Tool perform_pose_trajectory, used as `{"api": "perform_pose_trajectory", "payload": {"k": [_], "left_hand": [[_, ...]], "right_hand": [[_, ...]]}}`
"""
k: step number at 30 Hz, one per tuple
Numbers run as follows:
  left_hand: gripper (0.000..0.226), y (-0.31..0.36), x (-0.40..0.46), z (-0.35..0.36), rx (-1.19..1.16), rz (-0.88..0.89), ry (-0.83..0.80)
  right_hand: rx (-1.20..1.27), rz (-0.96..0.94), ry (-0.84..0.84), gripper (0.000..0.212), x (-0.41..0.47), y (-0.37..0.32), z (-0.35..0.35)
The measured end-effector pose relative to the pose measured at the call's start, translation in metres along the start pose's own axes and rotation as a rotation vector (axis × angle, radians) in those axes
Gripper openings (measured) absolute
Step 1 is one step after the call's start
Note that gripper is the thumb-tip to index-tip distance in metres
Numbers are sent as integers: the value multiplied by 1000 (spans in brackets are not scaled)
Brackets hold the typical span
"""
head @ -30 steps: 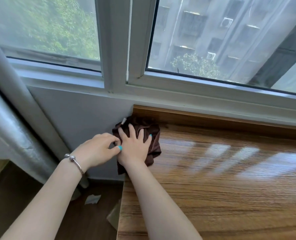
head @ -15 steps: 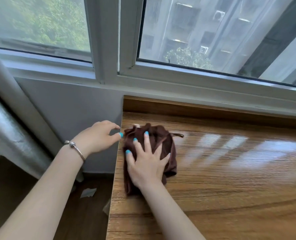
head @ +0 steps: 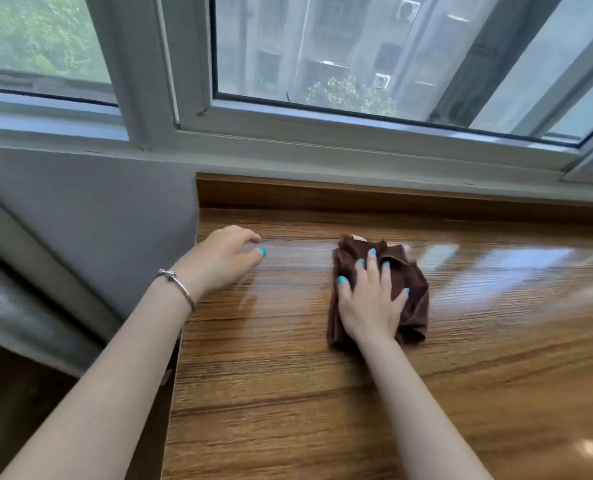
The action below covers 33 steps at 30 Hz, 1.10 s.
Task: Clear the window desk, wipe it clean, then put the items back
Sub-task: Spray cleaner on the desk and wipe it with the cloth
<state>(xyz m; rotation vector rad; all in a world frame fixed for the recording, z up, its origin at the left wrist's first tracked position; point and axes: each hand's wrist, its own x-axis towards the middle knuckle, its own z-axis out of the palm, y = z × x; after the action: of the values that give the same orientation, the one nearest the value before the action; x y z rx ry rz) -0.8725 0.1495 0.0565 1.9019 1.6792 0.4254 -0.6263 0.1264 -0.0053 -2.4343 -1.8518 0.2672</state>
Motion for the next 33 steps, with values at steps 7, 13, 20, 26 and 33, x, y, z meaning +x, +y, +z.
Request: {"api": "perform_pose_trajectory", "payload": {"k": [7, 13, 20, 26, 33], "left_hand": [[37, 74, 32, 51, 0, 274, -6], [40, 134, 49, 99, 44, 369, -119], [37, 192, 70, 153, -2, 308, 5], [35, 281, 96, 193, -34, 303, -8], [36, 319, 100, 228, -75, 198, -23]], "right_hand": [[16, -369, -68, 55, -27, -4, 15], [51, 135, -24, 49, 51, 148, -23], [32, -195, -1, 53, 36, 152, -11], [59, -474, -71, 51, 55, 233, -26], [43, 163, -73, 48, 156, 402, -80]]}}
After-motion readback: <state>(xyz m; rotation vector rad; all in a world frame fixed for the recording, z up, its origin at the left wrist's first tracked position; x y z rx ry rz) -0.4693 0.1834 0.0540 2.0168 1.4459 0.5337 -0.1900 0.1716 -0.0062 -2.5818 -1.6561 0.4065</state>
